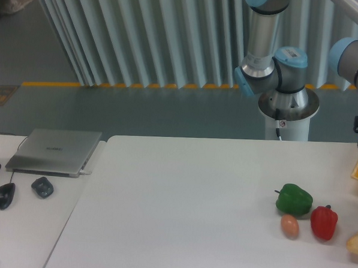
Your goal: Place the yellow pepper on the table
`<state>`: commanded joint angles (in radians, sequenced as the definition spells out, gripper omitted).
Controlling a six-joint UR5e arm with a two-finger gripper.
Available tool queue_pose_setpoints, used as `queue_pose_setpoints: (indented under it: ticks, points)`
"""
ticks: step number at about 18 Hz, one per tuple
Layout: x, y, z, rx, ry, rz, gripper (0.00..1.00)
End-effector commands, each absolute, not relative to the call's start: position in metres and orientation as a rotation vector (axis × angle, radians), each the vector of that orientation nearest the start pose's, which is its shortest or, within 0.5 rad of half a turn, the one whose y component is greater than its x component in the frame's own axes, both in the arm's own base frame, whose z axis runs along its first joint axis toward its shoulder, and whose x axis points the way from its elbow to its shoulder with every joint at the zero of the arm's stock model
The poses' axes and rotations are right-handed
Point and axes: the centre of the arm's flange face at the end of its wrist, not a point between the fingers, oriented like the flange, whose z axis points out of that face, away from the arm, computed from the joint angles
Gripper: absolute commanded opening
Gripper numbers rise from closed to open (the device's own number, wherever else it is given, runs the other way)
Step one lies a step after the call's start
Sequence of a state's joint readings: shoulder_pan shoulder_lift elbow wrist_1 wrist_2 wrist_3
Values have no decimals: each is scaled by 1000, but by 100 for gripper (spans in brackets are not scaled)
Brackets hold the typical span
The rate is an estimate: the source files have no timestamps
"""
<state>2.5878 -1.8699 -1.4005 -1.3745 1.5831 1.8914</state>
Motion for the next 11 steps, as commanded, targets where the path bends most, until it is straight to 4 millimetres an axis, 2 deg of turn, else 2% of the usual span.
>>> queue_pose_setpoints:
  ticks: [6,9,11]
  points:
    - [-458,431,428,-2859,1316,111,100]
    - [-457,426,418,-2870,1295,84,100]
    - [-462,418,422,-2876,1275,96,100]
